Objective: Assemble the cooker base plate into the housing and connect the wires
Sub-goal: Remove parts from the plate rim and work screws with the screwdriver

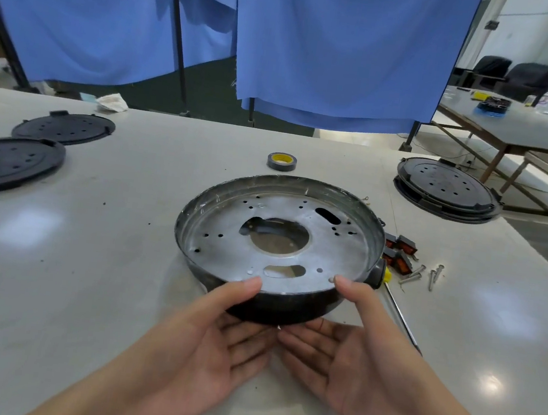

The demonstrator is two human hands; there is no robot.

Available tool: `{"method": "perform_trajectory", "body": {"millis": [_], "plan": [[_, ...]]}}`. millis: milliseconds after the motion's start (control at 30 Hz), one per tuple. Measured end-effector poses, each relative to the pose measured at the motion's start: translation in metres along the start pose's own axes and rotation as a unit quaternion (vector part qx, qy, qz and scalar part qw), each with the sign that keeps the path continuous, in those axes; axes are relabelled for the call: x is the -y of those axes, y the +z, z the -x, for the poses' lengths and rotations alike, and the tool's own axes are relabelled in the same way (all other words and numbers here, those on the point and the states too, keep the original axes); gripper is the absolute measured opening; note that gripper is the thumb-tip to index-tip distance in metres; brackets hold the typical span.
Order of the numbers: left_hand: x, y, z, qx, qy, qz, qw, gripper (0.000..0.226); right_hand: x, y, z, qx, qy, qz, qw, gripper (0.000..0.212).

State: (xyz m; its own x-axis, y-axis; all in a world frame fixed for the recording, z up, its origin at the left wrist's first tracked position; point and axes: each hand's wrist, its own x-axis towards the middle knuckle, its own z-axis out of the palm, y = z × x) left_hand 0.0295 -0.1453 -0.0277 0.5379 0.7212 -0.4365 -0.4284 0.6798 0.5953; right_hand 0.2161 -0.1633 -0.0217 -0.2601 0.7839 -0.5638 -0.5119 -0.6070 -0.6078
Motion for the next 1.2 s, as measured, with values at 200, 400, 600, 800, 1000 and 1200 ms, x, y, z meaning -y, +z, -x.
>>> {"method": "perform_trajectory", "body": {"millis": [200,400,600,800,1000,1200], "plan": [[0.004,0.021,-0.009,0.03,0.038,-0.009,0.999,0.061,0.005,0.002,-0.004,-0.006,-0.015,0.097,0.995,0.094],[0.006,0.022,-0.02,-0.015,0.066,-0.018,0.998,0.053,0.009,0.002,-0.01,0.03,-0.013,0.135,0.99,0.069],[0.003,0.018,-0.026,-0.01,0.044,-0.008,0.999,0.044,0.016,0.002,-0.01,0.052,0.018,0.167,0.984,0.042],[0.003,0.018,-0.021,0.004,0.026,-0.019,0.999,0.059,0.015,0.003,-0.011,0.027,0.041,0.152,0.987,0.06],[0.002,0.016,-0.022,-0.004,0.022,-0.012,1.0,0.054,0.013,0.001,-0.008,0.038,0.045,0.146,0.987,0.064],[0.001,0.012,-0.024,-0.006,0.0,-0.048,0.999,0.049,0.026,-0.017,0.007,0.066,0.051,0.183,0.98,0.08]]}}
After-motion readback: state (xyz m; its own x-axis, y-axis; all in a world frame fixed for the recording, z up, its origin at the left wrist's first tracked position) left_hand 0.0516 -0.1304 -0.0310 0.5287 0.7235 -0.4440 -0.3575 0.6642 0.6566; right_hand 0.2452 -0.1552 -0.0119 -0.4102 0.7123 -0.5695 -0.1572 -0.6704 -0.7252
